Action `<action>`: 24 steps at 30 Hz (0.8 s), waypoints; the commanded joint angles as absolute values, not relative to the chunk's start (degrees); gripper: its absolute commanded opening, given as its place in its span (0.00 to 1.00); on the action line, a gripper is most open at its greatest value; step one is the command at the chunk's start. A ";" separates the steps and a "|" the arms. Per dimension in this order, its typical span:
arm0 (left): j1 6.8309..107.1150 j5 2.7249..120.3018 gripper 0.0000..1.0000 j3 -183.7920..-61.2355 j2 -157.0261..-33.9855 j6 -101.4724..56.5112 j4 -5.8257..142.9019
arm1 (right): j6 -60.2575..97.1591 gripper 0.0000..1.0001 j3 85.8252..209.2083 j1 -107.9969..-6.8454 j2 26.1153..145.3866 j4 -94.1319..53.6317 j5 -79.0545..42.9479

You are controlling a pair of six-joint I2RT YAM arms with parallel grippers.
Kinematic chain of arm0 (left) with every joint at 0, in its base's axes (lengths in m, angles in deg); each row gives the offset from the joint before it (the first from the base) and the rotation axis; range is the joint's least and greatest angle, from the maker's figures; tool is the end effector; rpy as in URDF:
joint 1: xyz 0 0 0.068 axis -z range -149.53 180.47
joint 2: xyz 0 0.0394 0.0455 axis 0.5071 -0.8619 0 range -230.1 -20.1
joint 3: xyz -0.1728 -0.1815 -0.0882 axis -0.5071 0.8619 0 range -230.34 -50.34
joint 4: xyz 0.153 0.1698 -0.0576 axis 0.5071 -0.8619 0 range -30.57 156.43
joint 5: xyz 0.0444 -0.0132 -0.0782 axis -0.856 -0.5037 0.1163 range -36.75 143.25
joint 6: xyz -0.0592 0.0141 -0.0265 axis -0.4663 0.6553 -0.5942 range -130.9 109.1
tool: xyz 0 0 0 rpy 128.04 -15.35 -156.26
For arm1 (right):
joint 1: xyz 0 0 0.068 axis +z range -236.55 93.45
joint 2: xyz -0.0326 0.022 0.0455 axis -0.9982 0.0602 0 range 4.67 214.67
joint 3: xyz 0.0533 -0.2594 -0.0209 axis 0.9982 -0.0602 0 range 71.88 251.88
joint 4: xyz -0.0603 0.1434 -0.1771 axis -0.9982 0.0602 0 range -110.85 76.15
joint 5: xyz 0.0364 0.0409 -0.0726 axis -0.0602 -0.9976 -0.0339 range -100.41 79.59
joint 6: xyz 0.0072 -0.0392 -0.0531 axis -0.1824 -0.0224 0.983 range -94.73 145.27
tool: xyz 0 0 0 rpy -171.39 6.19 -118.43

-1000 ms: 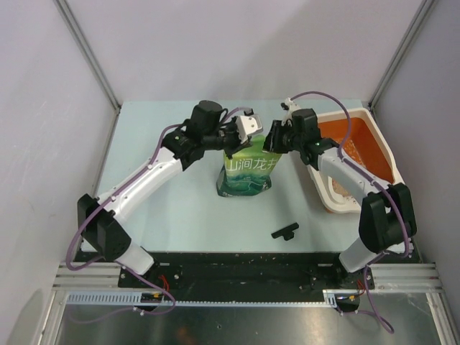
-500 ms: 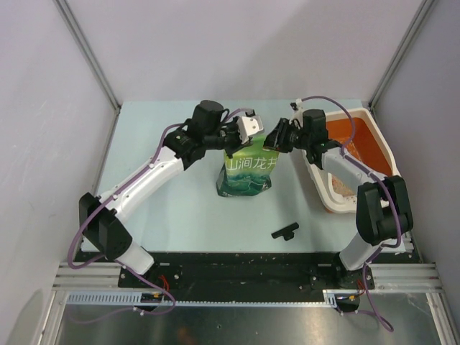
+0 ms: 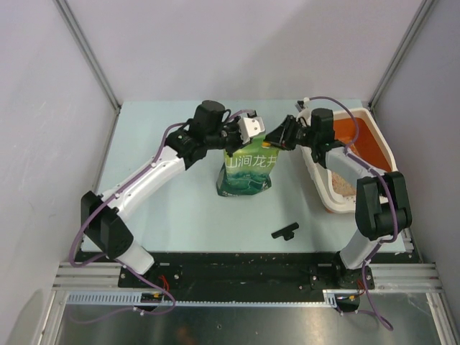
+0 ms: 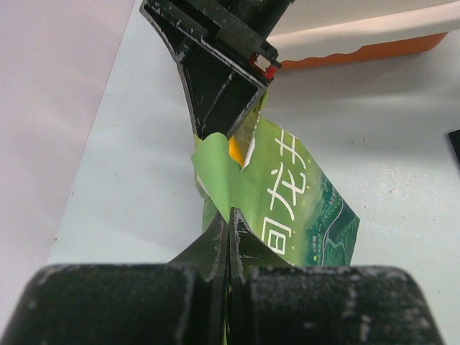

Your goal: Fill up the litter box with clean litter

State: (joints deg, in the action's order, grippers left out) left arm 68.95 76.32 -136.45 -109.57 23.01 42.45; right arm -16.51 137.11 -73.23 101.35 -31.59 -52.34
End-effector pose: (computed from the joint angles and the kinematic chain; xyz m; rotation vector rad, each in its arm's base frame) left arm 0.2587 -0.2318 0.3610 1.3968 1.4837 -0.4614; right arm 0.3543 0.1200 0.2662 -0.0217 2.0737 1.3218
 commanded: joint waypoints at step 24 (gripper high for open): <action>71.61 74.87 0.00 -137.88 -108.69 22.76 44.99 | -34.76 0.00 134.81 -86.02 96.61 -40.00 -58.92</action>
State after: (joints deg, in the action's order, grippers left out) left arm 70.59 74.11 -136.45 -110.23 22.09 43.08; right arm -32.86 134.56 -84.46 100.39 -36.09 -58.25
